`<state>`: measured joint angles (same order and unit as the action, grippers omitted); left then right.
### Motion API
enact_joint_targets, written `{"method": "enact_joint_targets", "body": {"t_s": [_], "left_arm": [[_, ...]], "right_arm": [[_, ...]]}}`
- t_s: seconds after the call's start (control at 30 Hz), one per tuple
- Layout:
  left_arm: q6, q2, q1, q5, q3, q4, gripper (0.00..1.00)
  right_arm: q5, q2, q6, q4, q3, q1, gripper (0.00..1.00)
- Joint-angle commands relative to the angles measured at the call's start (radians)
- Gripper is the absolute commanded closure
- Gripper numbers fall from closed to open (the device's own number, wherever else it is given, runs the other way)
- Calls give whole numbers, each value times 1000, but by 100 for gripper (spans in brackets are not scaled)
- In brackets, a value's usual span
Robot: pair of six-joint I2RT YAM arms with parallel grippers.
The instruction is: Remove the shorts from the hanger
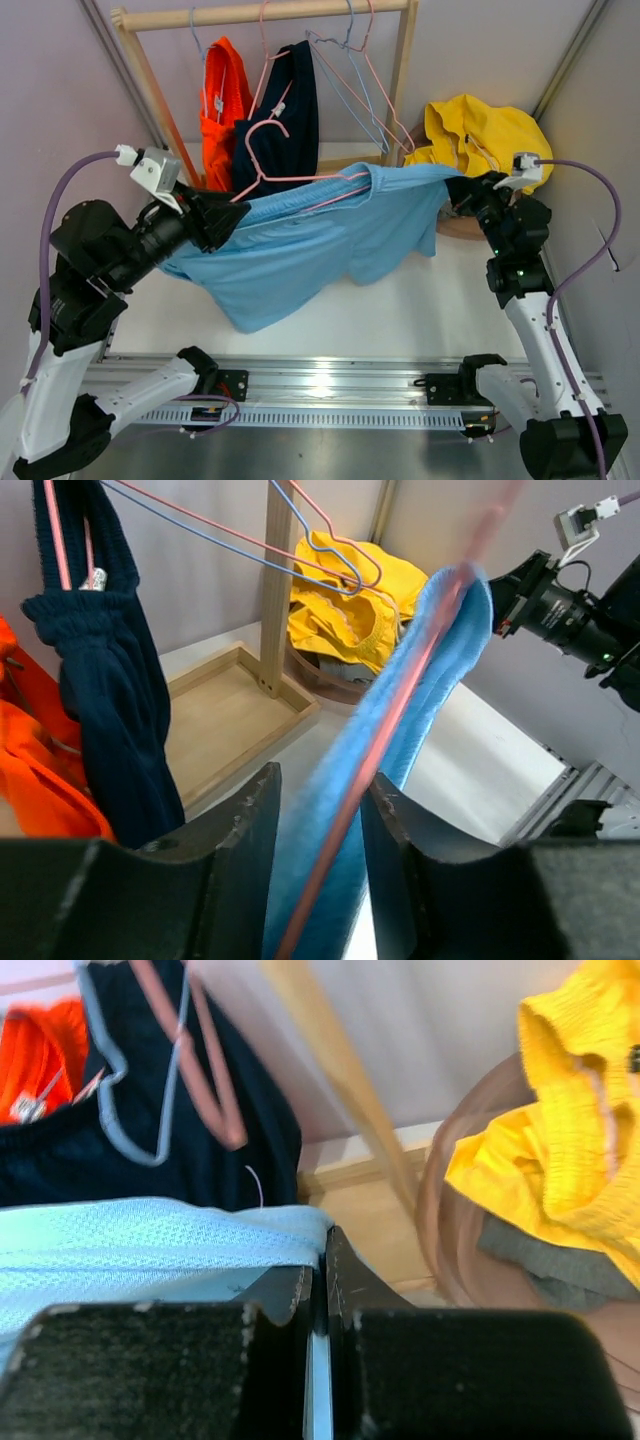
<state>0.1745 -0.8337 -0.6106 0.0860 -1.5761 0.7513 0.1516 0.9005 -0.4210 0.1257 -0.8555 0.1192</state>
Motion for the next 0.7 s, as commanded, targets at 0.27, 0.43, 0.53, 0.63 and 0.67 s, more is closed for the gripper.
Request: {"method": "enact_joint_targets", "body": {"t_s": [0.27, 0.43, 0.53, 0.63, 0.67], "left_arm": [[-27, 99, 8, -123, -45, -109, 100], [-13, 88, 8, -72, -7, -138, 100], [-10, 38, 8, 74, 42, -165, 100], [31, -31, 8, 181, 203, -289, 83], [86, -47, 8, 198, 246, -337, 54]], "right_arm": [[-32, 86, -108, 41, 92, -230, 100], [-55, 64, -84, 37, 99, -127, 100], [-136, 31, -33, -14, 73, -35, 100], [-180, -20, -16, -27, 70, 2, 100], [-181, -26, -16, -32, 69, 3, 100]]}}
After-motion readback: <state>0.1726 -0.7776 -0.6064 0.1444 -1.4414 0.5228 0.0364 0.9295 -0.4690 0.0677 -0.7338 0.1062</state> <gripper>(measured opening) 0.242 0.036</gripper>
